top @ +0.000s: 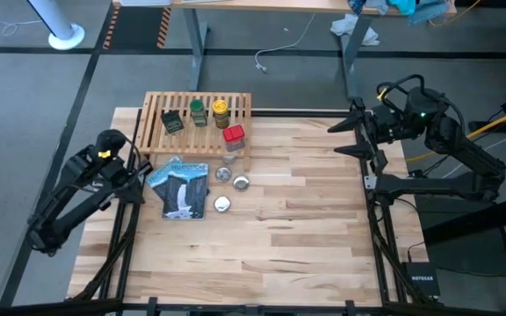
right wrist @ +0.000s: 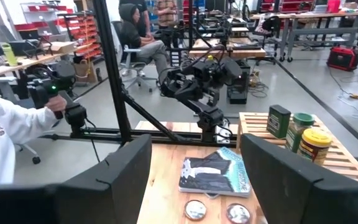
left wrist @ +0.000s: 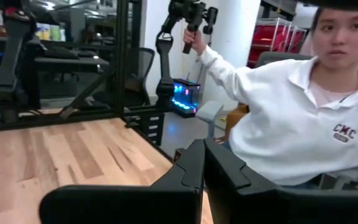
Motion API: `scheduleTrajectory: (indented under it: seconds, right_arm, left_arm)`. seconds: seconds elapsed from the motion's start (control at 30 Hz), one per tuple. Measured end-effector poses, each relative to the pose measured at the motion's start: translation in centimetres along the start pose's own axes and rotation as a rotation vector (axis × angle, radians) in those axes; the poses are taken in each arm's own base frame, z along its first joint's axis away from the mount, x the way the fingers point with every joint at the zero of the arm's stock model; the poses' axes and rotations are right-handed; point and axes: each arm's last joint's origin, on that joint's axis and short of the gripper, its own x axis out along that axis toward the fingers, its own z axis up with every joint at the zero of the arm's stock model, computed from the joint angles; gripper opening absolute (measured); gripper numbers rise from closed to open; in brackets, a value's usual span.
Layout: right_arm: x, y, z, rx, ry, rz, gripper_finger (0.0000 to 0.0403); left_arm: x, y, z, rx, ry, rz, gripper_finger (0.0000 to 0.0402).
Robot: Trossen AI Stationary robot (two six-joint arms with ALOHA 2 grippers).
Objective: Shelf spices
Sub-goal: Return to Home Position
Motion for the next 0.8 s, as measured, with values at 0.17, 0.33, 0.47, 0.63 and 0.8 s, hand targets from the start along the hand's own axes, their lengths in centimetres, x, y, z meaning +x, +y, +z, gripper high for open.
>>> scheduleTrajectory:
  seconds: [0.17, 0.33, 0.47, 0.63, 0.8]
  right_arm:
    - [0.0, 0.0, -0.1, 0.000, 0.007, -0.015, 0.0254]
    - [0.0, 0.0, -0.1, -0.001, 0.007, -0.018, 0.0254]
    - [0.0, 0.0, -0.1, -0.001, 0.007, -0.018, 0.0254]
    - [0.0, 0.0, -0.1, -0.001, 0.006, -0.017, 0.0254]
    - [0.0, 0.0, 0.3, -0.023, -0.029, -0.017, 0.0254]
  left_arm:
    - [-0.1, 0.0, -0.1, 0.032, -0.002, 0.029, 0.0001]
    - [-0.1, 0.0, -0.1, 0.072, -0.002, 0.038, 0.0001]
    - [-0.1, 0.1, -0.3, 0.108, -0.001, 0.038, 0.0001]
    - [-0.1, 0.4, -1.0, 0.155, 0.000, 0.042, 0.0001]
    - [-0.2, 0.7, -0.8, 0.342, 0.007, 0.058, 0.0001]
